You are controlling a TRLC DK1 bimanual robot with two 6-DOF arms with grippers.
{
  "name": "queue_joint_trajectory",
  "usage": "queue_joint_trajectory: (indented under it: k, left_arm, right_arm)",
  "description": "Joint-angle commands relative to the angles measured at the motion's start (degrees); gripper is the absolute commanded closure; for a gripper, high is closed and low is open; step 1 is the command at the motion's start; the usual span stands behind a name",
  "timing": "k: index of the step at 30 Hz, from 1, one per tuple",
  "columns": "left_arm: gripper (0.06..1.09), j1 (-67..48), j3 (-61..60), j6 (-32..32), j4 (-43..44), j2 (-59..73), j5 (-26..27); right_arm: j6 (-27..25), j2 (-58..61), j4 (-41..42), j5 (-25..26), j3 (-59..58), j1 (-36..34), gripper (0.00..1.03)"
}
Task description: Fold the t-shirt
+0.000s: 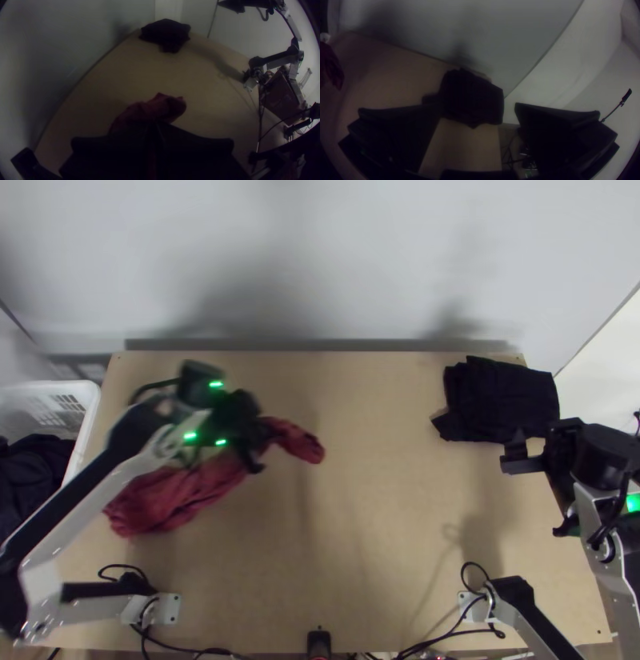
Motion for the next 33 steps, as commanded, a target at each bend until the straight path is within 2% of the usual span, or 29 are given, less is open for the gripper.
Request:
queue_joint_trajectory:
  k: [1,6,7,8,9,11,12,13,17,19,25,29,33]
  left_arm:
    - [1.05,-9.03,9.08,-6.04,4.90,13.89,-2.50]
    - [1.03,-14.56,13.56,-7.98,7.19,20.75,-5.05]
    - [1.00,-15.62,14.26,-8.24,7.36,21.89,-5.58]
    - [0.91,-16.67,14.61,-8.33,7.80,22.68,-6.55]
    - [0.76,-17.38,14.70,-8.24,8.15,23.21,-6.63]
    - [0.29,-18.78,14.61,-8.24,9.03,24.26,-9.27]
    - [0.16,-19.31,14.61,-8.15,9.21,24.61,-10.76]
    - [0.12,-19.57,14.61,-8.15,9.47,24.97,-11.38]
    - [0.10,-19.48,14.00,-8.59,9.91,24.79,-12.96]
    - [0.10,-19.13,11.89,-9.65,12.11,23.21,-16.65]
    - [0.11,-13.51,4.07,-9.29,13.07,15.83,-16.74]
    - [0.11,-7.36,-0.42,-7.98,7.10,9.32,-16.74]
    - [0.11,0.73,-8.77,-1.56,2.97,0.80,-16.83]
  right_arm:
    - [-0.36,-0.70,2.08,0.72,-2.85,1.20,0.04]
    - [-0.01,-0.70,4.37,0.63,-5.66,1.55,0.05]
    - [0.08,-0.78,4.46,0.63,-5.57,1.64,0.05]
    - [0.43,-1.13,4.63,0.55,-5.48,1.64,0.05]
    - [0.43,-1.49,4.98,0.37,-5.66,1.64,0.05]
    - [0.34,-1.49,5.33,0.46,-6.63,1.90,0.05]
    - [0.43,-1.66,5.42,0.46,-7.24,1.99,0.05]
    - [0.43,-1.93,5.51,0.46,-7.86,1.99,0.05]
    - [1.75,-2.63,5.69,0.46,-10.05,2.25,0.05]
    - [1.92,-2.63,5.69,0.46,-10.76,2.17,0.05]
    - [2.36,-1.93,5.60,0.02,-11.55,4.19,0.05]
    - [2.28,-1.31,4.63,-4.46,-10.93,6.47,0.05]
    - [2.28,1.33,2.87,-9.21,-10.85,9.90,0.05]
